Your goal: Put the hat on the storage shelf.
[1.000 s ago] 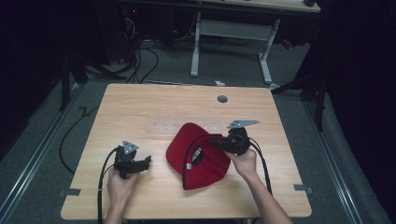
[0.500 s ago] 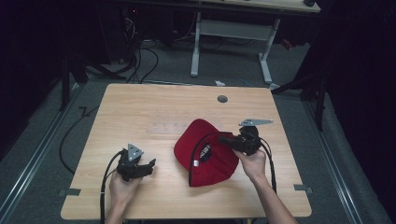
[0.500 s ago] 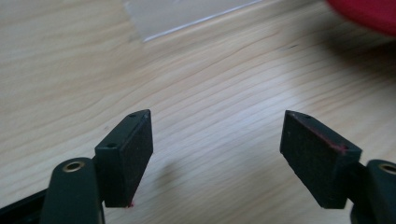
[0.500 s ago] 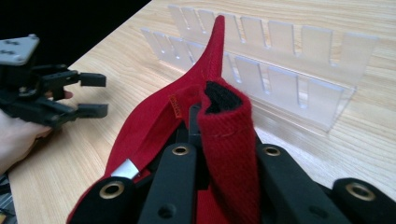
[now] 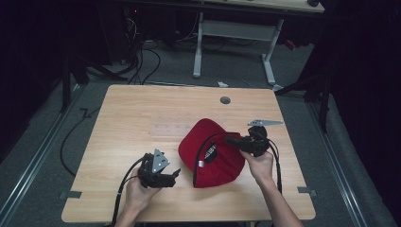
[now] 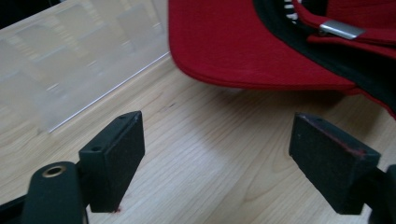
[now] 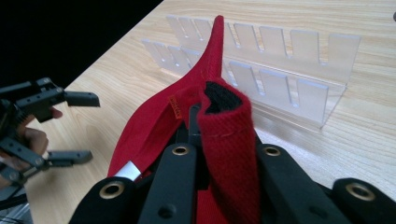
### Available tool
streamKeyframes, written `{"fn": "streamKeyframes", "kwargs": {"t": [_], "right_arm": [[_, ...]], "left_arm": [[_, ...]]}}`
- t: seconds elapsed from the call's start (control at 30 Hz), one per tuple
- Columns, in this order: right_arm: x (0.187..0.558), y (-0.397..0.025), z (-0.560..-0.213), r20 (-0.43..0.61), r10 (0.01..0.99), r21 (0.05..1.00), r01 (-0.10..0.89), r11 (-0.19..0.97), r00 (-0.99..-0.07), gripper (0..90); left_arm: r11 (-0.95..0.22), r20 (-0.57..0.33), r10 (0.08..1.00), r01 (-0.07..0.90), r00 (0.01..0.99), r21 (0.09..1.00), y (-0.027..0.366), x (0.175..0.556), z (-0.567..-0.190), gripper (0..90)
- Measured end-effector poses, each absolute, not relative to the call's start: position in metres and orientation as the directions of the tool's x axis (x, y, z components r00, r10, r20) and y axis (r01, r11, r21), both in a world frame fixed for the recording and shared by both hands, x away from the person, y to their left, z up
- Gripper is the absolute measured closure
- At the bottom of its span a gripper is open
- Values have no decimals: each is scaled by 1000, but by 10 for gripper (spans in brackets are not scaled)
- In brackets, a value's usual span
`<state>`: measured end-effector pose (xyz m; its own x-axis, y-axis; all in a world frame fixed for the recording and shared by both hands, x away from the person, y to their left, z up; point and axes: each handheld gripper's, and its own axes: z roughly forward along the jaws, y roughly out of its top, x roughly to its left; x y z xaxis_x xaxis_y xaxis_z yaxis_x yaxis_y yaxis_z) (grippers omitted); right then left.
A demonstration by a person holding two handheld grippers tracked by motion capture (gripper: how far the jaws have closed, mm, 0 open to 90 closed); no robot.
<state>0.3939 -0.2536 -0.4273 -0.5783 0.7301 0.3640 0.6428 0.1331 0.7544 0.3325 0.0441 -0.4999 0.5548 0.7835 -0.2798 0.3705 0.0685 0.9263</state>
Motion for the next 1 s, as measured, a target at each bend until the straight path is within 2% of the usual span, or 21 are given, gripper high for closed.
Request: {"fn": "streamKeyframes", "kwargs": {"t": [0.3,1.0], "right_arm": [[397,-249,-428,394,716,735,665,129,-575,835],[403,-229,-426,432,692,699,699,148,-578,834]], "left_arm": [[-6,-209,791,349,575,937,28,335,-509,153],[-50,-145,789,297,597,953,24,333,-509,164]]}}
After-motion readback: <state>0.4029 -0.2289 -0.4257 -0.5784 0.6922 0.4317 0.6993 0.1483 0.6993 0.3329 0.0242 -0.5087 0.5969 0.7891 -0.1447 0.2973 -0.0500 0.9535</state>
